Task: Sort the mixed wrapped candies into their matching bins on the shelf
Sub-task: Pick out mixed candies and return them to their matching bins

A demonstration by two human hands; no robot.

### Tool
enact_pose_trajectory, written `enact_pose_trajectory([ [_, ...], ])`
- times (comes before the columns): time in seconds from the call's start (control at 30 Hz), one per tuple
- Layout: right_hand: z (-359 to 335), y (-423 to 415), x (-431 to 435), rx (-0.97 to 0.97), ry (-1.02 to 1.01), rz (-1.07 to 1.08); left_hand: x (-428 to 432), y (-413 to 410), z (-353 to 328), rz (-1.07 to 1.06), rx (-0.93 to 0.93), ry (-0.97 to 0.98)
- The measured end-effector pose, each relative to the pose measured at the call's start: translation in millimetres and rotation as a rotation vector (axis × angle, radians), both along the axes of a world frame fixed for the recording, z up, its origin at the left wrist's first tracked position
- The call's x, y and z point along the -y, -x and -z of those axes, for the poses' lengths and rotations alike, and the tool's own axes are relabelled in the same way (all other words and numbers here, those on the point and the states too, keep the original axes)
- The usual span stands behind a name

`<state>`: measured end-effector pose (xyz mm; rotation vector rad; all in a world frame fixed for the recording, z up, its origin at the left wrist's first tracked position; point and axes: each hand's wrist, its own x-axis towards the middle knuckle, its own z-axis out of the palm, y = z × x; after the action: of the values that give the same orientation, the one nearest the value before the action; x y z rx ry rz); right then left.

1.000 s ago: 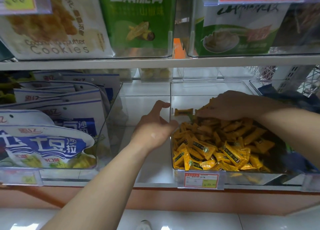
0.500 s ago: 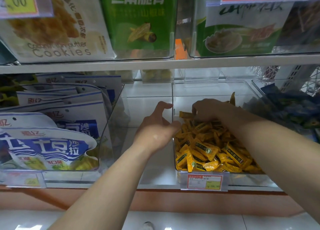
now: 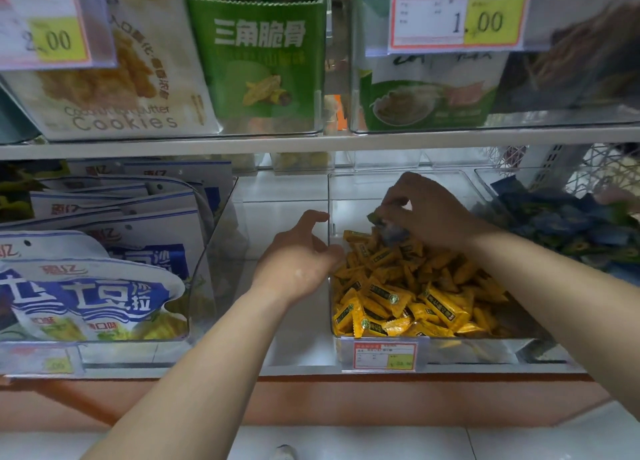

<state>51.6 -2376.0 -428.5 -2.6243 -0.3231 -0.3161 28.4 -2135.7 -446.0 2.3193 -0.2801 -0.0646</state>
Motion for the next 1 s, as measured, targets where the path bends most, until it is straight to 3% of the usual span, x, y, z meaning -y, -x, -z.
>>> enact_pose_trajectory([
  [0.13,-24.2,61.5,35.8,0.016,-0.006,0.118,3.3,3.1,-6.1,-0.034,0.087,-0.095],
  [0.3,-32.0,126.2,108.6,0.178,0.023,0.313,34.9,16.5,-19.6,-0.013,0.301,-0.170],
  [0.47,-20.2,139.0,165.7,0.306,0.115,0.523,84.7,34.3,-25.4,0.111,0.318,-0.361],
  [0.63,-8.6,137.0,169.0,0.051,0.376,0.506,127.8,39.1,-24.3,0.145,0.280,-0.302],
  [0.77,-12.8,132.5,133.8,0.126,0.241,0.434,159.2,29.5,-11.9,0.270,0.221,-0.337],
  [0.83,-6.3,128.1,118.5,0.032,0.212,0.374,174.3,13.6,-11.2,0.300,0.224,-0.312],
  [0.9,6.4,123.4,111.6,-0.059,0.236,0.335,188.9,-6.1,-8.6,0.357,0.241,-0.410],
  [1.0,18.6,121.7,114.9,-0.056,0.237,0.303,204.3,-27.0,2.4,0.472,0.141,-0.504],
])
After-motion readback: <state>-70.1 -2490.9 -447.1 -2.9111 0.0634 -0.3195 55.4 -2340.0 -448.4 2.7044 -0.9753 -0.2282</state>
